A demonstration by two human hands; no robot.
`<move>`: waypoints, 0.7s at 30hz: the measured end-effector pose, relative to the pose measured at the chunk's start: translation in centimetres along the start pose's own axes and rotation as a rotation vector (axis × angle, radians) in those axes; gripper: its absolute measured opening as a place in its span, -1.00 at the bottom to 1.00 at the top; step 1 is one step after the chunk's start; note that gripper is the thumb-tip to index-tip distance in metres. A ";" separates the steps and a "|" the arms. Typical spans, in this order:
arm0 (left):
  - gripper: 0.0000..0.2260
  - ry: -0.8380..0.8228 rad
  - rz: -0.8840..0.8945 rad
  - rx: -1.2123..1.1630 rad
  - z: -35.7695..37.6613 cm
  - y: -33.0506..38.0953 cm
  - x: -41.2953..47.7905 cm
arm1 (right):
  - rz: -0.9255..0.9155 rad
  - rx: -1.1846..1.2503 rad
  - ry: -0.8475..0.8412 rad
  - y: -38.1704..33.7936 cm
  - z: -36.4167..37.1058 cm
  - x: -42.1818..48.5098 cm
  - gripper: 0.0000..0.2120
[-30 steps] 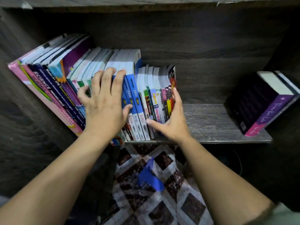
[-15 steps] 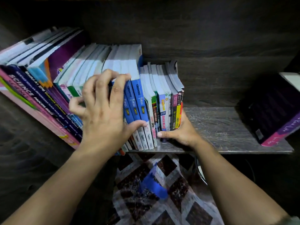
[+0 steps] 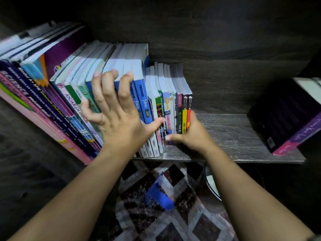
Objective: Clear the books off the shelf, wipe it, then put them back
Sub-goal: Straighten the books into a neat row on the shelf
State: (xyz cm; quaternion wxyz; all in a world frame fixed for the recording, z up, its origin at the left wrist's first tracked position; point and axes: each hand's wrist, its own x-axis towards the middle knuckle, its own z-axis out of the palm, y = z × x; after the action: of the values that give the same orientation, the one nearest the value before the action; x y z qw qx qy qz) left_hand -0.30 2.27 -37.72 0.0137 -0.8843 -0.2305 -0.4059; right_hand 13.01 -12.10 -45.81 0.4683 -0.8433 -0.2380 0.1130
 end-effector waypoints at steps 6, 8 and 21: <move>0.03 0.004 0.008 0.019 0.2 0.2 0.0 | 0.006 0.000 -0.089 -0.2 -0.6 -0.5 0.08; 0.08 -0.006 0.045 0.026 0.2 -0.3 -0.3 | -0.007 -0.060 -0.207 -0.6 -2.6 -0.3 0.00; 0.10 0.014 0.128 0.130 0.6 -1.4 0.1 | -0.042 -0.559 0.025 -3.6 -4.4 -2.8 -0.38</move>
State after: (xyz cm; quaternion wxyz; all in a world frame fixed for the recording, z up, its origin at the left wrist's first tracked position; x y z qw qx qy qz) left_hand -0.36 3.74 -38.28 0.0985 -0.8915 -0.1992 -0.3947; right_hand 11.35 -15.13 -40.54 0.2228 -0.9360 -0.2716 0.0230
